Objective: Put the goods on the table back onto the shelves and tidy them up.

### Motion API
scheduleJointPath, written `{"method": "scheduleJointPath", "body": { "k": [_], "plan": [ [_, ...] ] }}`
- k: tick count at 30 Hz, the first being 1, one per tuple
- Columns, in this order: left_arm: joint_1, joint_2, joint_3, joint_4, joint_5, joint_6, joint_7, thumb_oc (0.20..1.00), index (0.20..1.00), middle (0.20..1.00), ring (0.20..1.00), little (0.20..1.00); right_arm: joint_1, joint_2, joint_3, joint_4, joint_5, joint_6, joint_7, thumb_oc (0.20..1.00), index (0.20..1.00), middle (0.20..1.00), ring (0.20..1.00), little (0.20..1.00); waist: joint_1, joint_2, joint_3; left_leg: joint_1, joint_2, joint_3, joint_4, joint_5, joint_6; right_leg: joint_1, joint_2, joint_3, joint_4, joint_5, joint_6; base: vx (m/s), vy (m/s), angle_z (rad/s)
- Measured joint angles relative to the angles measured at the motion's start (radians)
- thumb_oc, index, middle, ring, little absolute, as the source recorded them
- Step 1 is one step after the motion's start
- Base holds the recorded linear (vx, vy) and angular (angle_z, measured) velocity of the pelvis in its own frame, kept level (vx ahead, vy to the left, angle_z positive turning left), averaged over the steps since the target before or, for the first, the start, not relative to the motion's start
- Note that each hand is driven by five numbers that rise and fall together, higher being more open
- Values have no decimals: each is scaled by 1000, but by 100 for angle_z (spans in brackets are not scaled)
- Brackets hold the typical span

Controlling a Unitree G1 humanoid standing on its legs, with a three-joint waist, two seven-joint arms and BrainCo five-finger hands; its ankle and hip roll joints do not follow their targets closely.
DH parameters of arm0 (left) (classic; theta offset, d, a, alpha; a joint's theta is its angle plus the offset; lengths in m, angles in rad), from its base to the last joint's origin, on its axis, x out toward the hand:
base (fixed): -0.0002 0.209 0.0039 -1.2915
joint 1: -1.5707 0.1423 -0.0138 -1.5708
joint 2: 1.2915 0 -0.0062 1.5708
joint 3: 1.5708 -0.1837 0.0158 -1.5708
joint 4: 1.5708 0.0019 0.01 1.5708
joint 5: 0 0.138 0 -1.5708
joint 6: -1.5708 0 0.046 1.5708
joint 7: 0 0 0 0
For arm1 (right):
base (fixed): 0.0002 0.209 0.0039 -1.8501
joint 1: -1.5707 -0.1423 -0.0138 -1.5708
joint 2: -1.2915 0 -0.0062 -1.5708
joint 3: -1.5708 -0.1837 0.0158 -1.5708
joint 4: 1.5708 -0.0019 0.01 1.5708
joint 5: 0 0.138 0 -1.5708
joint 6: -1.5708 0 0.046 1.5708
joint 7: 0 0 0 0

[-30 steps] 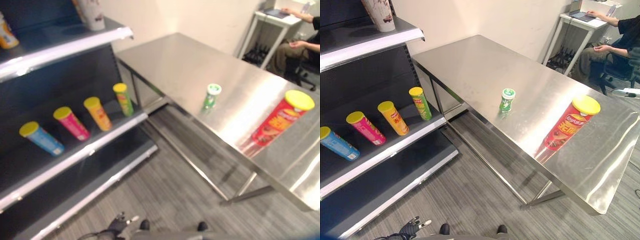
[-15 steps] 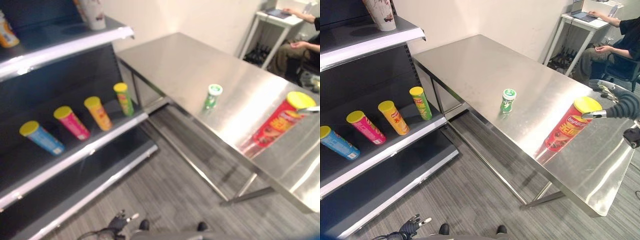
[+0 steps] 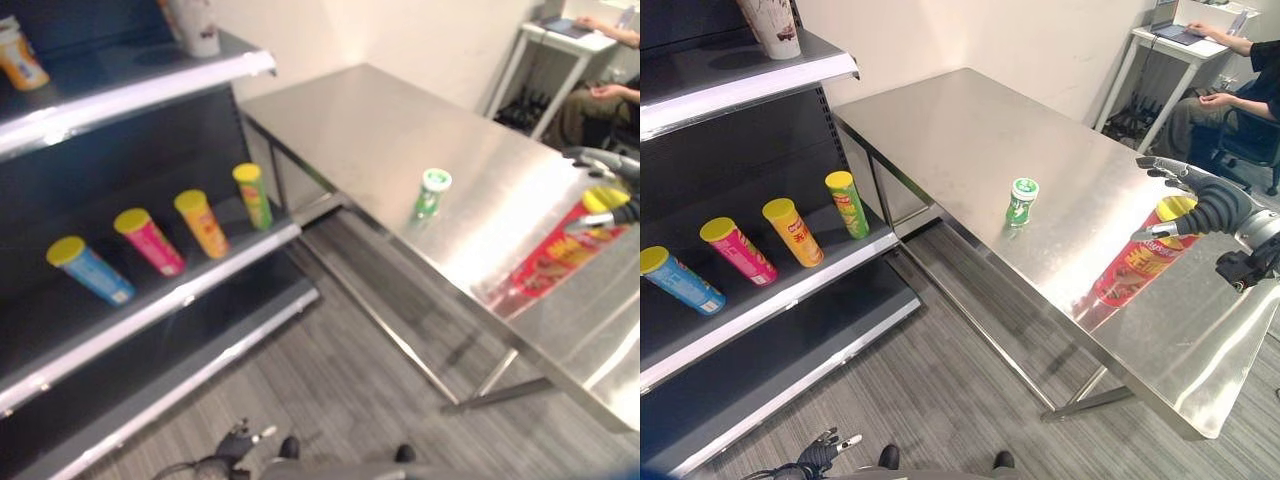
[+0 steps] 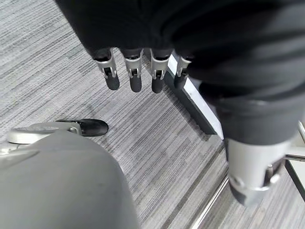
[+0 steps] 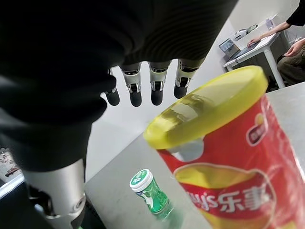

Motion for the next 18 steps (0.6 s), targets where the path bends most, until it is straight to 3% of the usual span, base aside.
{"method": "scheduleJointPath", "body": {
  "k": [18],
  "plan": [
    [-3,0,-1,-1,0,-6,3,1000,1000,1000,1000,1000,61,-27,-10,26,-51,-15,-13,1000,1000,1000,1000,1000,-18,-16,13,-4,1,10,0,0,0,-11,0,6,0,0,0,0,0,0]
  ]
}}
